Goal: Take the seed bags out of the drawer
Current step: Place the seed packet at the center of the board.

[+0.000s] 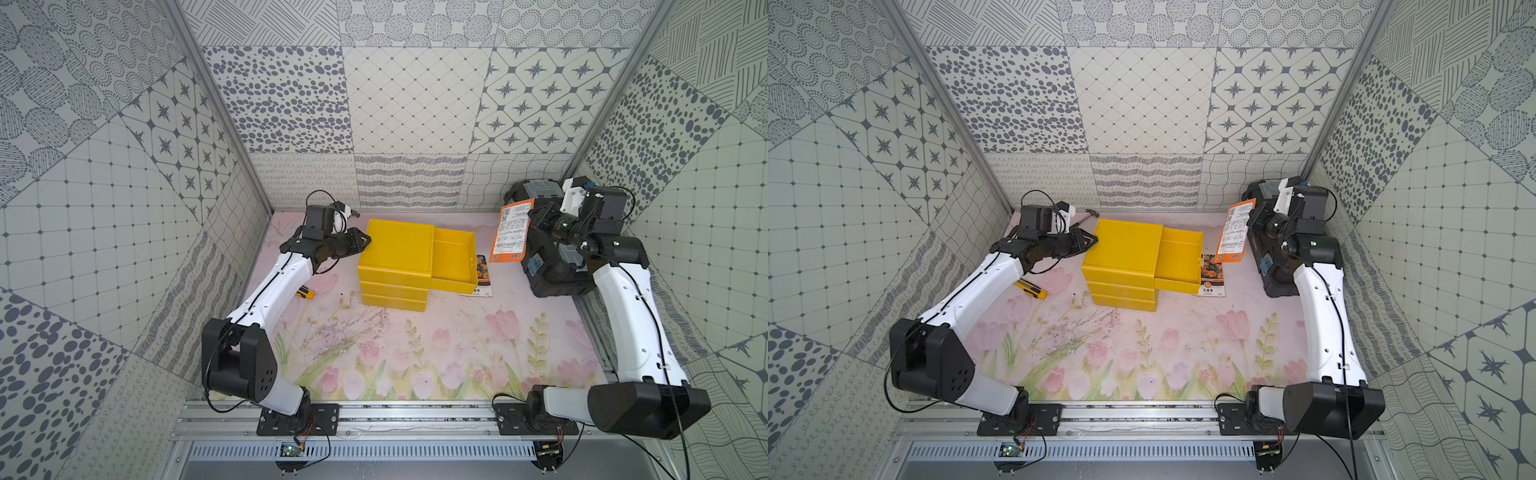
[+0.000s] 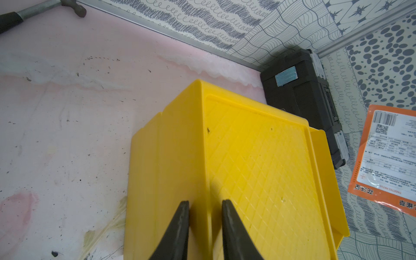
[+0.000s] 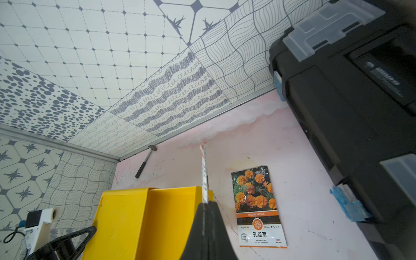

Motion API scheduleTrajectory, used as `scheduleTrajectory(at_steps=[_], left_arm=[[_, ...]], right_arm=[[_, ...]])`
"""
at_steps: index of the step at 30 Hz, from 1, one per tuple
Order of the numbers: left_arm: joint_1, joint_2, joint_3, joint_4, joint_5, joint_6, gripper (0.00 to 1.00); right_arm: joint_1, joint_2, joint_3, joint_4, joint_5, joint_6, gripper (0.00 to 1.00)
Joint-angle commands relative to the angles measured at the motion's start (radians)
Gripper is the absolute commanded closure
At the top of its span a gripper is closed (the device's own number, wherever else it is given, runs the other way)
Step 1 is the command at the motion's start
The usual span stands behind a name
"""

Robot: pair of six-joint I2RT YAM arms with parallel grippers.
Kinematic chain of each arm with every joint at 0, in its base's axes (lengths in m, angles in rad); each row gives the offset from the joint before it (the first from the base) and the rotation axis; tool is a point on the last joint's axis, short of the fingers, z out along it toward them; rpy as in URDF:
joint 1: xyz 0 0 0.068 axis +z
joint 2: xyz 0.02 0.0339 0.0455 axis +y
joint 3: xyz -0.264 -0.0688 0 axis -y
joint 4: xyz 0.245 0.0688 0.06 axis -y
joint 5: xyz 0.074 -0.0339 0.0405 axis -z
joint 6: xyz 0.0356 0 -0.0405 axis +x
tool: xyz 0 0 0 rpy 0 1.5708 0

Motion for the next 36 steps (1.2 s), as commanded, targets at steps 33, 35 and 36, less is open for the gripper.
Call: scheduleTrajectory(at_steps=[33, 35, 36], left_arm=[[-0.005, 0.022, -0.017, -0.235, 0.004, 0.015, 0.74], [-0.004, 0.024, -0.017, -0.233, 0.003, 0.015, 0.74], [-0.005, 0.024, -0.018, -0.233, 0.005, 0.015, 0.74]], right_arm=[[0.078, 0.604, -0.024, 0.083, -0.052, -0.224, 1.00], [0.078, 0.606, -0.029, 0.081, -0.012, -0.232, 1.00], [0.078, 0.609, -0.031, 0.079, 0.004, -0.235, 1.00]])
